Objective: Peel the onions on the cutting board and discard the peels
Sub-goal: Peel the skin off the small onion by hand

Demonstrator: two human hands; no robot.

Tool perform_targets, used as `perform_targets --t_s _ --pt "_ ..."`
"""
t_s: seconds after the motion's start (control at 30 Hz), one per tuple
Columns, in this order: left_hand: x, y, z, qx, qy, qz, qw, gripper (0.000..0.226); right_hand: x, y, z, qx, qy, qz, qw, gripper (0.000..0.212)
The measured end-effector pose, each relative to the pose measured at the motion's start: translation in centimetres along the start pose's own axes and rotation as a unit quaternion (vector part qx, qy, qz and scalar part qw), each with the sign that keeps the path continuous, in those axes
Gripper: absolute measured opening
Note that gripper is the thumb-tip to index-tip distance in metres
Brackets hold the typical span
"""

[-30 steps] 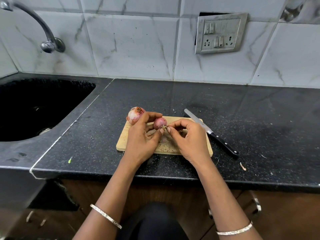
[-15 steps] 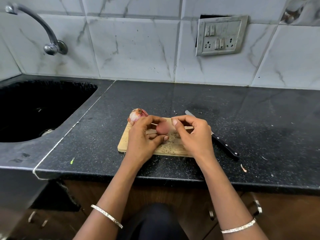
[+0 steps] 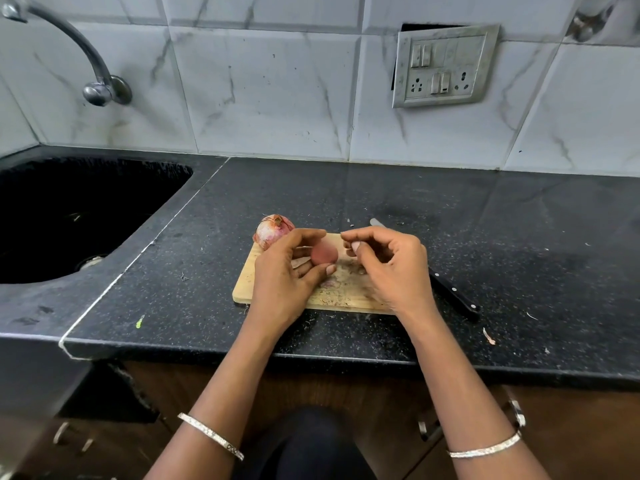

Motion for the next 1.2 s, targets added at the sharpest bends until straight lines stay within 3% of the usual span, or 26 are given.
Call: perform_targets --t_s 0.23,0.43,1.2 --pt "0.0 0.3 0.0 -0.034 0.002 -0.023 0.999 0.044 0.2 -1.3 -0.3 0.006 0.007 0.038 0.999 0.013" --pt "0.0 0.7 -0.3 -0.073 -0.008 -0.036 0.997 0.042 0.2 -1.5 -1.3 -0.067 -0.029 0.043 0.996 0.015" --pt "0.2 0.5 -0.2 -0.035 -0.013 -0.033 0.999 0.036 0.3 -1.4 -2.2 -0.120 -0.074 0.046 0.989 0.012"
Point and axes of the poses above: each hand's wrist, its own x-axis away from the middle knuckle, its own y-axis out of the back of the hand, z = x × y, the point moved 9 cm from there along -x, towards the middle knuckle, and after that the axes turned 6 degrees about -x, right-handed, at the moved point
